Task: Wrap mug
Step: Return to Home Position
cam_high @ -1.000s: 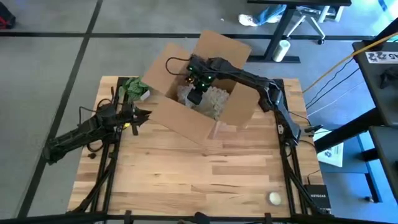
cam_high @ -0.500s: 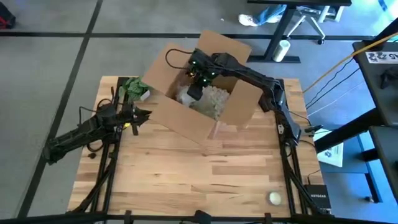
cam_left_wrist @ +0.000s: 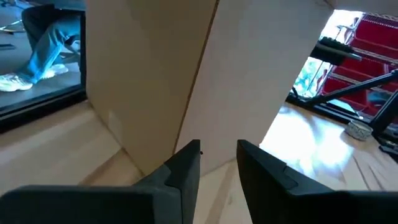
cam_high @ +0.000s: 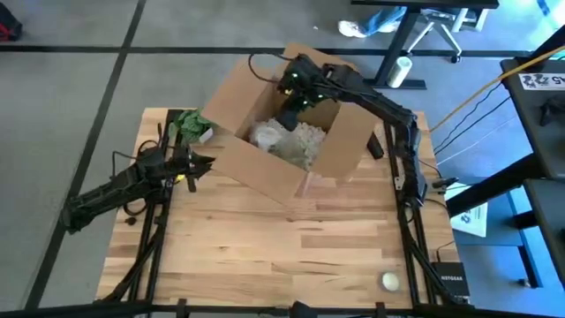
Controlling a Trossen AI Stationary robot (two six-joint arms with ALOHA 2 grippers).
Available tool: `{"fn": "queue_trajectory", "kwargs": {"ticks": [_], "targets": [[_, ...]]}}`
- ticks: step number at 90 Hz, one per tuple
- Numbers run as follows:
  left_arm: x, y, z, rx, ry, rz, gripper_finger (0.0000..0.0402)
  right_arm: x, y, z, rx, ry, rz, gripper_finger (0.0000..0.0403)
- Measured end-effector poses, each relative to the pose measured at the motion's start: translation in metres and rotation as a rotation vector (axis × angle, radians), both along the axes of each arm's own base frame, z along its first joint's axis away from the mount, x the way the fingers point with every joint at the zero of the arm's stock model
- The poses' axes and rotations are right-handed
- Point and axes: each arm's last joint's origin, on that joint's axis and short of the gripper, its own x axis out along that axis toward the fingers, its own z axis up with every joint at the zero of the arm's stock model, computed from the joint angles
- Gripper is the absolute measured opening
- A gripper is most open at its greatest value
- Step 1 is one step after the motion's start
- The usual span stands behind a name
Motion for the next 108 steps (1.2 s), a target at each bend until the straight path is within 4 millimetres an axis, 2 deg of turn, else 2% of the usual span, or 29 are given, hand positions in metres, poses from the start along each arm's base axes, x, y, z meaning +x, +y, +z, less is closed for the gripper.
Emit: {"fn": "queue_trajectory", "kwargs": {"ticks": [6, 30, 37, 47, 55, 76, 108], "targets": [[0.0, 0.0, 0.0, 0.0, 0.0, 0.0, 0.0088, -0.002, 0.001, 0.001, 0.007, 0.002, 0.004, 0.001], [0.0, 0.0, 0.0, 0.0, 0.0, 0.0, 0.0088, 0.009, 0.027, 0.003, 0.002, -0.019, 0.081, 0.0002], [0.0, 0.0, 0.0, 0.0, 0.0, 0.0, 0.0088, 0.012, 0.036, 0.01, -0.017, -0.068, 0.107, 0.0001], [0.0, 0.0, 0.0, 0.0, 0.0, 0.0, 0.0088, 0.009, 0.046, 0.03, -0.058, -0.185, 0.131, 0.0], [0.0, 0.0, 0.0, 0.0, 0.001, 0.0, 0.0088, 0.003, 0.049, 0.044, -0.077, -0.258, 0.142, 0.0], [0.0, 0.0, 0.0, 0.0, 0.0, 0.0, 0.0088, -0.02, 0.058, 0.068, -0.082, -0.311, 0.145, 0.0], [0.0, 0.0, 0.0, 0.0, 0.001, 0.0, 0.0088, -0.054, 0.067, 0.093, -0.138, -0.369, 0.112, 0.0]]}}
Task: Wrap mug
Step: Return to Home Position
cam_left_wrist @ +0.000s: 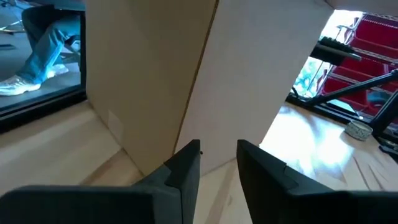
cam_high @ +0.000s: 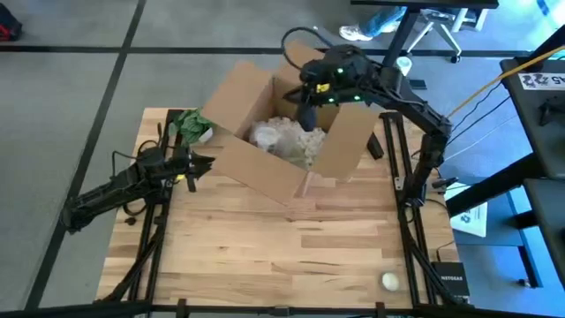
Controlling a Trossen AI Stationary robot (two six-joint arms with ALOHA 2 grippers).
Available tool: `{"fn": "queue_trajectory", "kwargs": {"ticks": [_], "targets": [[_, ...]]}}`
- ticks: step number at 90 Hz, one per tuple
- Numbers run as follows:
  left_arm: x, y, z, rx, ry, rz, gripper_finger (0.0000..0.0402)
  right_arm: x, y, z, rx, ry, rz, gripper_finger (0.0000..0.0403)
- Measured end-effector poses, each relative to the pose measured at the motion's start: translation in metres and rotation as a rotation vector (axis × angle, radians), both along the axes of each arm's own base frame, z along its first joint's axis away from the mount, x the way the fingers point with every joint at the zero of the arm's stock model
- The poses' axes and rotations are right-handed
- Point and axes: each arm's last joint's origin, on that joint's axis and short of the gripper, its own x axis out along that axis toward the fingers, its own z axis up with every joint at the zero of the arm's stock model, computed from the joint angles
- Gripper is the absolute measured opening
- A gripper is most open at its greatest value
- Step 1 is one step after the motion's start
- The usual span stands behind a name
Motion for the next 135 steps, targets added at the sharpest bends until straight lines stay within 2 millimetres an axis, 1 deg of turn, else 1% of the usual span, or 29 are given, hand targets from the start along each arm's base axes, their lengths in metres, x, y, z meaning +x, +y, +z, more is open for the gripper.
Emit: {"fn": "queue_trajectory", "kwargs": {"ticks": [11, 16, 23, 30, 38, 45, 53, 62, 71, 79, 90, 108, 121, 135], "targets": [[0.0, 0.0, 0.0, 0.0, 0.0, 0.0, 0.0088, -0.008, 0.007, -0.012, 0.022, 0.032, -0.005, 0.0], [0.0, 0.0, 0.0, 0.0, 0.0, 0.0, 0.0088, -0.013, 0.012, -0.023, 0.015, 0.048, -0.024, 0.0], [0.0, 0.0, 0.0, 0.0, 0.0, 0.0, 0.0088, -0.025, 0.019, -0.04, 0.011, 0.017, -0.055, 0.0], [0.0, 0.0, 0.0, 0.0, 0.0, 0.0, 0.0088, -0.043, 0.025, -0.063, 0.03, -0.055, -0.064, 0.0], [0.0, 0.0, 0.0, 0.0, 0.0, 0.0, 0.0088, -0.068, 0.032, -0.094, 0.075, -0.157, -0.072, 0.0], [0.0, 0.0, 0.0, 0.0, 0.0, 0.0, 0.0088, -0.09, 0.038, -0.12, 0.11, -0.245, -0.043, 0.0], [0.0, 0.0, 0.0, 0.0, 0.0, 0.0, 0.0088, -0.115, 0.046, -0.144, 0.139, -0.332, -0.016, 0.0], [0.0, 0.0, 0.0, 0.0, 0.0, 0.0, 0.0088, -0.14, 0.053, -0.163, 0.154, -0.438, 0.017, 0.0], [0.0, 0.0, 0.0, 0.0, 0.0, 0.0, 0.0088, -0.161, 0.061, -0.176, 0.169, -0.532, 0.11, 0.0], [0.0, 0.0, 0.0, 0.0, 0.0, 0.0, 0.0088, -0.175, 0.067, -0.19, 0.203, -0.551, 0.181, 0.0], [0.0, 0.0, 0.0, 0.0, 0.0, 0.0, 0.0088, -0.188, 0.072, -0.216, 0.257, -0.538, 0.205, 0.0], [0.0, 0.0, 0.0, 0.0, 0.0, 0.0, 0.0088, -0.203, 0.077, -0.261, 0.336, -0.517, 0.223, 0.0], [0.0, 0.0, 0.0, 0.0, 0.0, 0.0, 0.0088, -0.209, 0.08, -0.285, 0.369, -0.566, 0.279, 0.0], [0.0, 0.0, 0.0, 0.0, 0.0, 0.0, 0.0088, -0.212, 0.08, -0.312, 0.423, -0.561, 0.268, 0.0]]}}
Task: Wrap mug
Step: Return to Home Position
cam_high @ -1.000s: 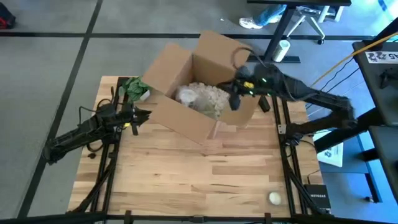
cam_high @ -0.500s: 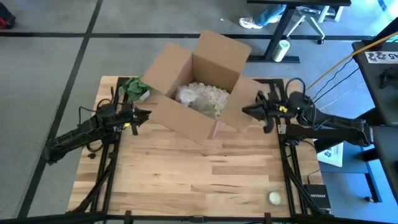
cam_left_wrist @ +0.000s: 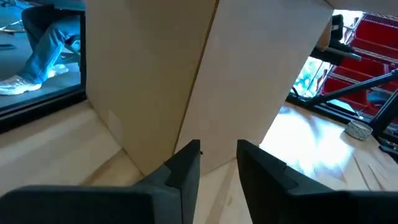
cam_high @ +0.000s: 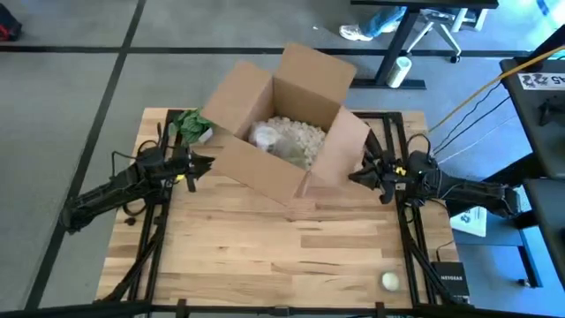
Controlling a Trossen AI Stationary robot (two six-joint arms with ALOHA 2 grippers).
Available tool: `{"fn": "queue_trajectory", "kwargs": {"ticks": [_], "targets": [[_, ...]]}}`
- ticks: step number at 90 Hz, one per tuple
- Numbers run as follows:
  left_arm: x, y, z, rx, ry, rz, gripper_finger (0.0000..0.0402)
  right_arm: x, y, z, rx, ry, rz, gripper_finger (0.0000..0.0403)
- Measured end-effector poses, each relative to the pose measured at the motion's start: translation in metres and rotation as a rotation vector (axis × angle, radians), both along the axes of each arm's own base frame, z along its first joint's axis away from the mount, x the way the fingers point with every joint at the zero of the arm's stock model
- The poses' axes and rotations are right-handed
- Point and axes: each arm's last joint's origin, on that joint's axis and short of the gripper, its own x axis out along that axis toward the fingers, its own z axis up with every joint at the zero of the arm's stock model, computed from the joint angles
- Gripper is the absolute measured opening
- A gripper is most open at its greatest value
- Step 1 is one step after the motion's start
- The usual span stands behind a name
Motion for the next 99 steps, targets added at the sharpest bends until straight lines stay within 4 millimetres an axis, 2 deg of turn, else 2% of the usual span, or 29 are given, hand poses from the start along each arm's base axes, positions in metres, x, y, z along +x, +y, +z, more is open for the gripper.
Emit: {"fn": "queue_trajectory", "kwargs": {"ticks": [8, 23, 32, 60, 87, 99], "targets": [[0.0, 0.0, 0.0, 0.0, 0.0, 0.0, 0.0088, 0.0, 0.0, -0.011, 0.025, 0.016, 0.005, 0.0], [0.0, 0.0, 0.0, 0.0, 0.0, 0.0, 0.0088, 0.0, 0.0, -0.021, 0.048, 0.114, 0.003, 0.0], [0.0, 0.0, 0.0, 0.0, 0.0, 0.0, 0.0088, -0.001, -0.002, -0.034, 0.06, 0.239, -0.087, 0.0], [0.0, 0.0, 0.0, 0.0, 0.0, -0.003, 0.0088, 0.002, -0.012, -0.048, -0.051, 0.396, -0.394, 0.0], [0.0, 0.0, 0.0, 0.0, 0.0, -0.003, 0.0088, 0.005, -0.016, -0.06, -0.142, 0.535, -0.458, 0.0], [0.0, 0.0, 0.0, 0.0, 0.0, -0.003, 0.0088, 0.007, -0.018, -0.056, -0.198, 0.499, -0.497, 0.0]]}}
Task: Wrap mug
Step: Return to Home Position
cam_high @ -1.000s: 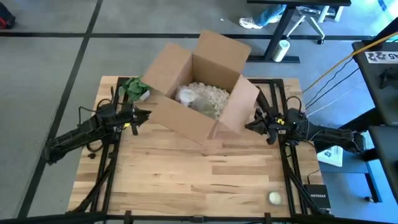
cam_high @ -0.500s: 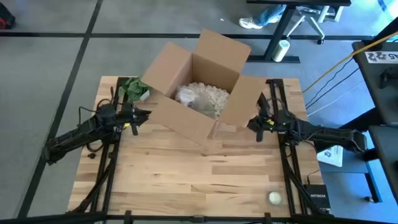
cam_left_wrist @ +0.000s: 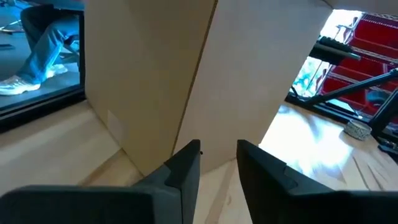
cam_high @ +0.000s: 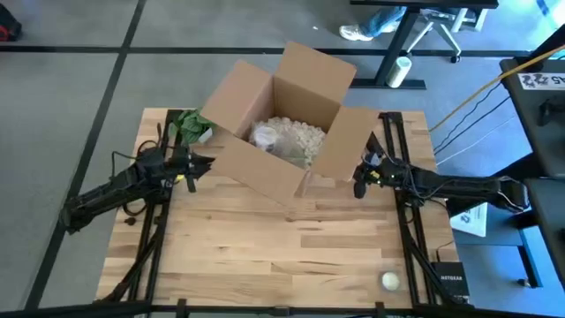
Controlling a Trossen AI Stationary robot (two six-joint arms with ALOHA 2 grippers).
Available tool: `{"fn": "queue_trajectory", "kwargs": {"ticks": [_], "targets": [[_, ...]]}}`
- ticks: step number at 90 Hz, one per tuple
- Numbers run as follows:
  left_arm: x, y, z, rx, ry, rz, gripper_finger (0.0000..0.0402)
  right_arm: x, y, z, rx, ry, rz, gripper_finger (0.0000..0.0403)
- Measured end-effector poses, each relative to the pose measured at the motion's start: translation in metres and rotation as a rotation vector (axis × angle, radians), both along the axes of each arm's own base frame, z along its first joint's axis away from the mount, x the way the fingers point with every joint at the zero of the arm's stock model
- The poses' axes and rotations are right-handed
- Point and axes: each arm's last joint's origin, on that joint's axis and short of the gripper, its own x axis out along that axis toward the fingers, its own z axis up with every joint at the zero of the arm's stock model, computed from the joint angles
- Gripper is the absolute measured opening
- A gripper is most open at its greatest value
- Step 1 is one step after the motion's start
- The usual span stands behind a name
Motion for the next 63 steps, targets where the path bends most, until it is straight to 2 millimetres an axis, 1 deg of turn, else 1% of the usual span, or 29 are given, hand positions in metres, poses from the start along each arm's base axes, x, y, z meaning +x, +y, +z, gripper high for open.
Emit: {"fn": "queue_trajectory", "kwargs": {"ticks": [11, 21, 39, 53, 63], "targets": [[0.0, 0.0, 0.0, 0.0, 0.0, 0.0, 0.0088, 0.001, 0.0, 0.015, -0.097, -0.134, 0.031, 0.0], [0.0, 0.0, 0.0, 0.0, 0.0, 0.0, 0.0088, -0.002, 0.001, 0.025, -0.151, -0.212, 0.048, 0.0], [0.0, 0.0, 0.0, 0.0, 0.0, 0.0, 0.0088, -0.014, 0.005, 0.026, -0.162, -0.229, 0.055, 0.0], [0.0, 0.0, 0.0, 0.0, 0.0, -0.001, 0.0088, -0.022, 0.007, 0.036, -0.232, -0.345, 0.077, 0.0], [0.0, 0.0, 0.0, 0.0, 0.0, -0.001, 0.0088, -0.021, 0.007, 0.036, -0.238, -0.335, 0.07, 0.0]]}}
